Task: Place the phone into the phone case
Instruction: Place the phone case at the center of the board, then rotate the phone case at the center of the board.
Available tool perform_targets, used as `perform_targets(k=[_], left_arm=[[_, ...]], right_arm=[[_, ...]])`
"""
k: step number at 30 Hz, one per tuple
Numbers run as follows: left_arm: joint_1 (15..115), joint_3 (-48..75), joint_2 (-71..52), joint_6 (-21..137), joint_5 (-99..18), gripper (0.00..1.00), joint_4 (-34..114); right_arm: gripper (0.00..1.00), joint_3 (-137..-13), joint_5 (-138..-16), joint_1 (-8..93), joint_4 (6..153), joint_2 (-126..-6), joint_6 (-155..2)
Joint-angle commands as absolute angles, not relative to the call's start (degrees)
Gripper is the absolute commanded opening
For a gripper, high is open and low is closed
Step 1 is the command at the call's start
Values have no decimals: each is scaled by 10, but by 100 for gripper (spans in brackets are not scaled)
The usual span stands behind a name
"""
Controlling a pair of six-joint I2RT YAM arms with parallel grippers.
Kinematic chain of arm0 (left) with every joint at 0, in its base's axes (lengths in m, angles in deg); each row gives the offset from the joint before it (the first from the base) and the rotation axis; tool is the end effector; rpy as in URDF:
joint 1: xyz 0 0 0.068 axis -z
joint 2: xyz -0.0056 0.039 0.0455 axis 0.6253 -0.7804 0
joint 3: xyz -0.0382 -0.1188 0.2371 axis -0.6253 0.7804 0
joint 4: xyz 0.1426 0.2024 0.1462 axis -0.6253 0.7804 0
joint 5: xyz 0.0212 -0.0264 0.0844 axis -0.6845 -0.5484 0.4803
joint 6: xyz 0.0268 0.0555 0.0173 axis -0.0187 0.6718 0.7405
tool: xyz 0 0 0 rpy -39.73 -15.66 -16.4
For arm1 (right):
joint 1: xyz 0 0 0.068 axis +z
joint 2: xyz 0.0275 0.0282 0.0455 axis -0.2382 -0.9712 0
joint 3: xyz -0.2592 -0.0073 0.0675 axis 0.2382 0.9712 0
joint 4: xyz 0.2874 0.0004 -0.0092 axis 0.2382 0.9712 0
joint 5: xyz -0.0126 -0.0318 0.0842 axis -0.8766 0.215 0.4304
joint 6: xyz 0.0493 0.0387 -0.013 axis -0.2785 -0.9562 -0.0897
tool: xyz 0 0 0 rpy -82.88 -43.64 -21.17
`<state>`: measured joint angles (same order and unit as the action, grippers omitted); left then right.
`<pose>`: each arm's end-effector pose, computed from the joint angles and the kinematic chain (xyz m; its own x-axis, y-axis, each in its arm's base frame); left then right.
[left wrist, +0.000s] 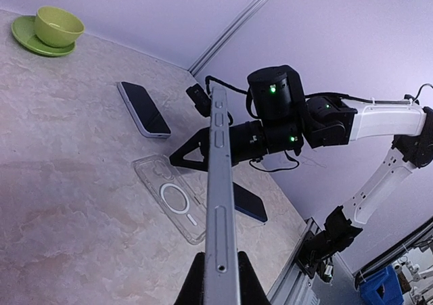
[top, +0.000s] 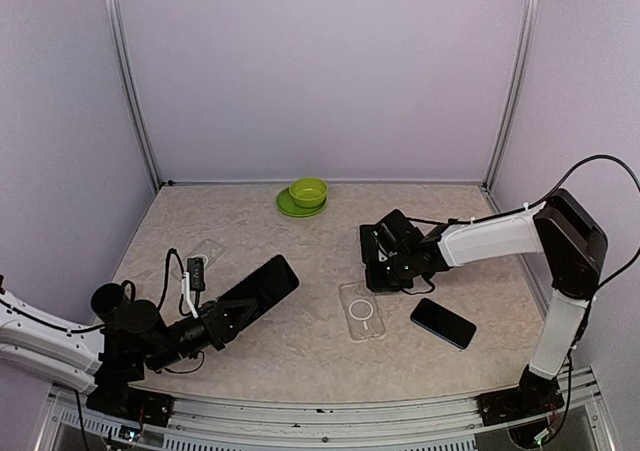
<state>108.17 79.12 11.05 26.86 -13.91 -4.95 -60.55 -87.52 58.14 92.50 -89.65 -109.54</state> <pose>0.0912 -0.1985 0.1564 -0.5325 -0.4028 -0.7445 0.5658 0.4848 -0.6670 0.2824 0.2724 0.1165 -0.8947 0.0241 -0.4461 -0.1311 0.9404 0.3137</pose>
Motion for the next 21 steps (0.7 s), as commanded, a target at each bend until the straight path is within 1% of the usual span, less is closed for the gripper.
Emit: perform_targets(k=[1, 6, 10, 15, 17, 21], left_arm=[[1085, 789, 112, 267, -134, 0, -92], [1085, 790, 121, 267, -132, 0, -85], [1086, 792, 126, 267, -130, 0, -84], [1087, 792, 126, 269, -129, 0, -86], [1087, 789, 125, 269, -130, 0, -86], [1087, 789, 122, 270, -129, 0, -88]], right_arm=[[18, -601, -875, 589, 928, -863, -1090], [20, -565, -875, 596, 931, -820, -1087], [36, -524, -863, 609, 921, -788, -1086], [45, -485, -857, 632, 914, -751, -1087], [52, -468, -845, 638, 906, -737, -1088], [56, -430, -806, 638, 869, -712, -1096]])
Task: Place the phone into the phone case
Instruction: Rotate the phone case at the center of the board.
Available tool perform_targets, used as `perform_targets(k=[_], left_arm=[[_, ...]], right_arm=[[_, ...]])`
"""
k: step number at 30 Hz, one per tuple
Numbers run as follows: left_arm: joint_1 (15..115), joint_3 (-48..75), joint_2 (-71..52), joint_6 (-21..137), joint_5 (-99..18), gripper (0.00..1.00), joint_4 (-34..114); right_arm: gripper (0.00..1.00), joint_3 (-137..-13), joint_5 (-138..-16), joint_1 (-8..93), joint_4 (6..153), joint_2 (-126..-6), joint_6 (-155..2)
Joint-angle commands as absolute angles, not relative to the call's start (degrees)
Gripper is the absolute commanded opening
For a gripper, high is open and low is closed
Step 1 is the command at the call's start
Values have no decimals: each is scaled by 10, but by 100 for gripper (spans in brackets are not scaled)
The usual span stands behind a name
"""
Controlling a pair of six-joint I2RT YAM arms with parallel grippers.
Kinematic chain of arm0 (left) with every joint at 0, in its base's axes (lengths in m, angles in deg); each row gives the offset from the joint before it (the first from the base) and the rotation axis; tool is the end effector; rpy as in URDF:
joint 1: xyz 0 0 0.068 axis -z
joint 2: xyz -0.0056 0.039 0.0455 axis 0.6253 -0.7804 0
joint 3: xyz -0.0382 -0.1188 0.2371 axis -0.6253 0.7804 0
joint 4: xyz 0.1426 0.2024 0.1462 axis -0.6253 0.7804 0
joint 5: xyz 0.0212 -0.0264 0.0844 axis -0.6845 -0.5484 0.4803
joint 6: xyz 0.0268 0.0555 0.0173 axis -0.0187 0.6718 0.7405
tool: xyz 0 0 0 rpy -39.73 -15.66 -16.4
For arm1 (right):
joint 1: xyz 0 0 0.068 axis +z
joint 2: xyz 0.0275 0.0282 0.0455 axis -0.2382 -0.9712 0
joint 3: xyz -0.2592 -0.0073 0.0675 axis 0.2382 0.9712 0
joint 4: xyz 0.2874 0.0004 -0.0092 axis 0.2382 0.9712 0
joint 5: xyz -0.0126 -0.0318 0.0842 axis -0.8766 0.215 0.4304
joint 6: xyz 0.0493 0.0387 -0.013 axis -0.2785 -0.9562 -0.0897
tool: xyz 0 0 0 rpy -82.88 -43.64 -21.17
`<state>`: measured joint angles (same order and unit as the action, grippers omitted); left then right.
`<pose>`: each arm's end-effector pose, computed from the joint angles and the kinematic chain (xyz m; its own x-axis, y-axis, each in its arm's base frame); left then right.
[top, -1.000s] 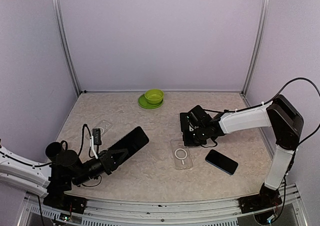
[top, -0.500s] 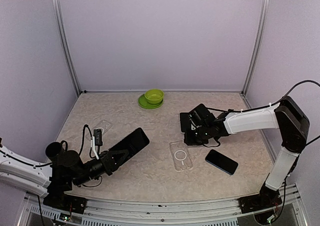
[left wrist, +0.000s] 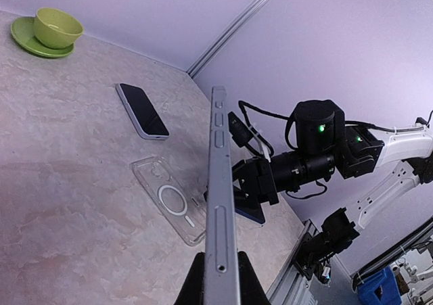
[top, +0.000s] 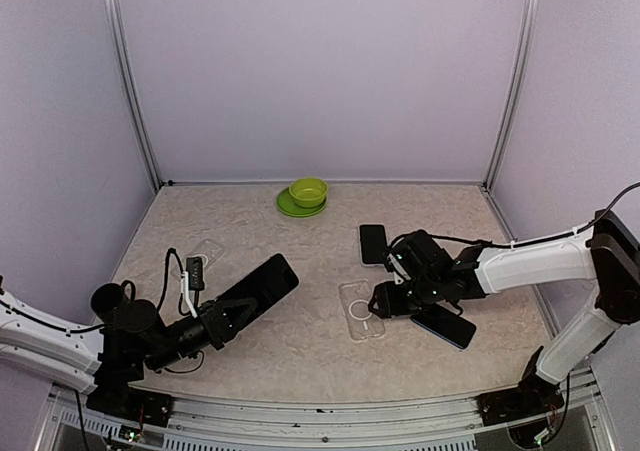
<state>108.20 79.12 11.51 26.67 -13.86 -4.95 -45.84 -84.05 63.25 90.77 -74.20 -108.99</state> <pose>0.0910 -0.1982 0.1580 -0.5321 -0.4102 -0.7407 0.5658 0.4786 -0.6715 0.2139 0.2507 0.1310 -0.8935 -0.0657 -0.4443 -0.2504 0.8942 0.3712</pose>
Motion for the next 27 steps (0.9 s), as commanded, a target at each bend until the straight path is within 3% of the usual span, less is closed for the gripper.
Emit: perform_targets(k=[1, 27], left_arm=[[1087, 788, 120, 269, -129, 0, -89], [1088, 771, 115, 284, -116, 0, -74]], right_arm=[[57, -424, -802, 639, 864, -710, -1096], [57, -412, -764, 691, 811, -782, -1102]])
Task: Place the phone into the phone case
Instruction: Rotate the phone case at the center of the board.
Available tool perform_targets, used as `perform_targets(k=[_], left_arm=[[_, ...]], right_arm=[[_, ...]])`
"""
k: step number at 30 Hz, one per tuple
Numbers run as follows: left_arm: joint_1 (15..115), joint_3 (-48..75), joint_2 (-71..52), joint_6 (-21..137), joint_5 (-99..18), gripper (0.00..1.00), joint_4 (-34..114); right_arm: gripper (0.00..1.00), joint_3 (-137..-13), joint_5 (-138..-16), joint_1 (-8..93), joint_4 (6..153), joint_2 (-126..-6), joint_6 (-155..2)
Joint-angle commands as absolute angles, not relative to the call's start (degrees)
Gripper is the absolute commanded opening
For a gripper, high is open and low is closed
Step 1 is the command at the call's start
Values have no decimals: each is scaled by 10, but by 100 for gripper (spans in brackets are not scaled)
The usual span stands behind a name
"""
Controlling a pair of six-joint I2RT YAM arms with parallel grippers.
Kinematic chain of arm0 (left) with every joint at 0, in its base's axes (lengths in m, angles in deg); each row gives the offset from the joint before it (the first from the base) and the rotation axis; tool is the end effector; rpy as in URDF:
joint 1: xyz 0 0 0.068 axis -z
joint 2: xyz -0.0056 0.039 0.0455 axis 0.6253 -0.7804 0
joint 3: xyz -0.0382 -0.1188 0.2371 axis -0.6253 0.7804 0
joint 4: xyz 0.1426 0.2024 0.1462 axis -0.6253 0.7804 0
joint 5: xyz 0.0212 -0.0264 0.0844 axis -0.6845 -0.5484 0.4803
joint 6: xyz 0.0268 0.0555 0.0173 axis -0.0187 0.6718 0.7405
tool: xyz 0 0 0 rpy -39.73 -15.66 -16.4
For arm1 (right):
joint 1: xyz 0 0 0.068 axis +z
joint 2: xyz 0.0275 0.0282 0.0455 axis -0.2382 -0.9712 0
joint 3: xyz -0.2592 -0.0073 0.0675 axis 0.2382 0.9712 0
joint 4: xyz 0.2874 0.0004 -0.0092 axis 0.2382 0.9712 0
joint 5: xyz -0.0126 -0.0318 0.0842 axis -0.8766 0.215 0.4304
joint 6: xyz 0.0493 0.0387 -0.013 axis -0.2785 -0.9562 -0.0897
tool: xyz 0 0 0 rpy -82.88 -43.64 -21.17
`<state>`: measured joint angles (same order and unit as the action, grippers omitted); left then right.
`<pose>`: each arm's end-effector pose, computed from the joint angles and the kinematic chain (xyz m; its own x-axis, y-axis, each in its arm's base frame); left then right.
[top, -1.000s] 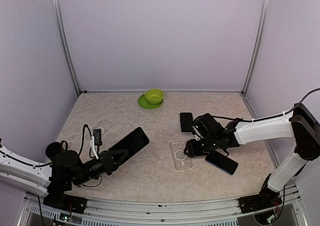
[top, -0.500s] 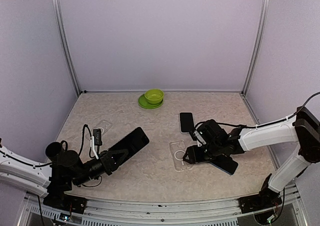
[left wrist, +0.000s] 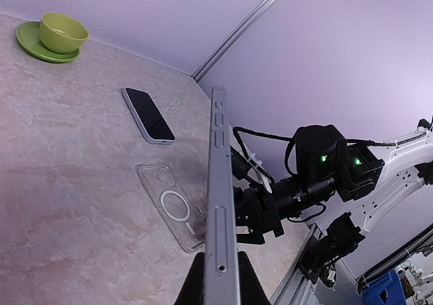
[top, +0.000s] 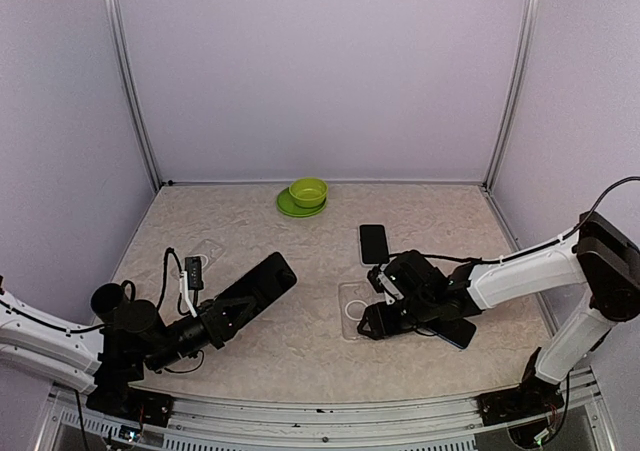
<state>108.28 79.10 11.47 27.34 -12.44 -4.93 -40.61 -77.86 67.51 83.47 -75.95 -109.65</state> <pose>0.0917 -0.1976 0.1579 -0.5156 -0.4161 -0.7490 0.5607 0.4972 -0.6622 0.1841 0.2605 0.1034 -0.9090 -0.1550 -0.3870 -0.3317 0.8313 0.4461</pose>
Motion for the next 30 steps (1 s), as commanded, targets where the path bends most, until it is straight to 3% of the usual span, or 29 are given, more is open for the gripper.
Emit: perform_targets(k=[1, 19, 30], left_arm=[[1088, 771, 113, 285, -116, 0, -75], [1088, 797, 156, 276, -101, 0, -63], [1089, 806, 193, 270, -99, 0, -25]], right_arm=[[57, -417, -761, 695, 808, -787, -1102], [56, -616, -726, 752, 800, -987, -1075], [60, -569, -783, 732, 868, -849, -1015]])
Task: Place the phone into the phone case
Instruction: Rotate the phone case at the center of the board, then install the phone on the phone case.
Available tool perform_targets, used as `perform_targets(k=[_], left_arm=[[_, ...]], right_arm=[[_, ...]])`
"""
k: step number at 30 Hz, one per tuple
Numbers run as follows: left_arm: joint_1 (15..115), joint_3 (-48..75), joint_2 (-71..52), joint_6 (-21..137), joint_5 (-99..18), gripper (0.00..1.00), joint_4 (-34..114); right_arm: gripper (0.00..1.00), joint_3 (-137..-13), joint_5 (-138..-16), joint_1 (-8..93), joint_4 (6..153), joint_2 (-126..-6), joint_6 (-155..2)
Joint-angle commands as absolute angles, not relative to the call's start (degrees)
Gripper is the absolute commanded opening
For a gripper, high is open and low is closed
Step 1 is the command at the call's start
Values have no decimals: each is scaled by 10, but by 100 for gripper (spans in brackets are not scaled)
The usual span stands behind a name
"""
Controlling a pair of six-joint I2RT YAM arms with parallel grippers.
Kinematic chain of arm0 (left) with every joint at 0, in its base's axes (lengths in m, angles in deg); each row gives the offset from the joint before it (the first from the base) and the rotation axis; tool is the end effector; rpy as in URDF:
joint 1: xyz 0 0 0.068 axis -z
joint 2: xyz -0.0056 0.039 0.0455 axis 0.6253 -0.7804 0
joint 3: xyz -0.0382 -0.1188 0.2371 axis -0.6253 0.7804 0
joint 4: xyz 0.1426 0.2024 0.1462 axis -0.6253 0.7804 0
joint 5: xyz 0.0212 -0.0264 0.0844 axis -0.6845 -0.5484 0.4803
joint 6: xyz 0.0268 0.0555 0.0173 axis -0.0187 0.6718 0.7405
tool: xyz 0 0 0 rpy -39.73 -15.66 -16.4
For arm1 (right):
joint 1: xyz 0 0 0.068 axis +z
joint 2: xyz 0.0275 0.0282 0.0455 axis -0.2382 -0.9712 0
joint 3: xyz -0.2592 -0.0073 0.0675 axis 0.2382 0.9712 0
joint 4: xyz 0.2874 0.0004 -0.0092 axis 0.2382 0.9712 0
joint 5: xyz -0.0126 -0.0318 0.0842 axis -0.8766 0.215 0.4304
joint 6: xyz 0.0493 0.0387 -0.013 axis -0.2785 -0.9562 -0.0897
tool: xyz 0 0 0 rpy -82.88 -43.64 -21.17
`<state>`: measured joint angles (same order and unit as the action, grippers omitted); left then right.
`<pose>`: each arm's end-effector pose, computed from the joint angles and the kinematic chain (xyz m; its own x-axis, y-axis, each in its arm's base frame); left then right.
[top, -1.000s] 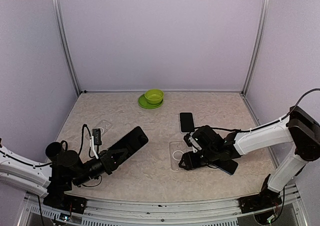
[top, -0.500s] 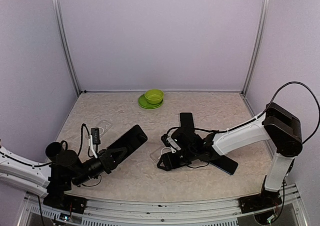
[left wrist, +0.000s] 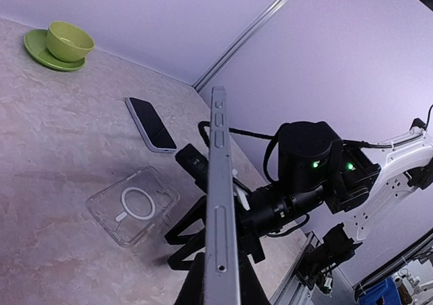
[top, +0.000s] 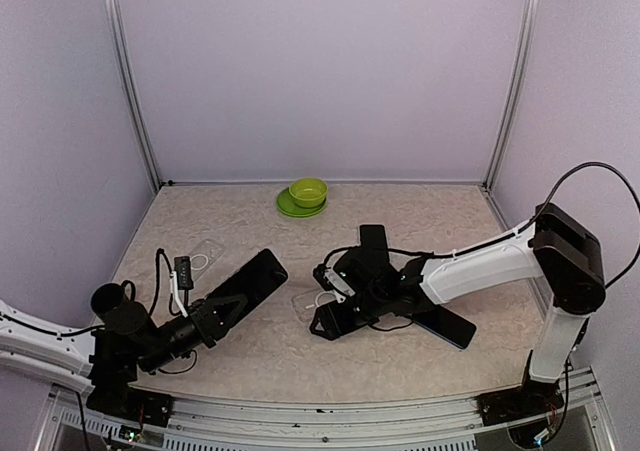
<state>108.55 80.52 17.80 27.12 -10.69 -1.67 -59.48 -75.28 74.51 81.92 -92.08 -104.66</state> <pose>0.0887 -0.1885 0.1636 -0.4989 -0.4511 -0.7400 0.5528 0.4919 -0.6726 0.1915 0.3577 0.1086 -0.8311 -0.3185 -0.4559 -0.5284 0.7080 0.4686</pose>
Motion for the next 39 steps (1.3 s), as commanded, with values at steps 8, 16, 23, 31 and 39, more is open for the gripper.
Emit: perform_targets(k=[8, 16, 23, 31, 39], left_arm=[[1089, 789, 169, 270, -106, 0, -21], [1089, 770, 135, 274, -110, 0, -22], [1089, 729, 101, 270, -115, 0, 18], [1078, 660, 59, 257, -126, 0, 98], [1022, 611, 6, 231, -239, 0, 119]], right_arm=[[100, -530, -910, 712, 919, -753, -1011], [100, -521, -1060, 710, 925, -710, -1002], [100, -477, -1051, 671, 843, -686, -952], [100, -492, -990, 636, 830, -690, -929], [100, -496, -861, 619, 793, -685, -920]])
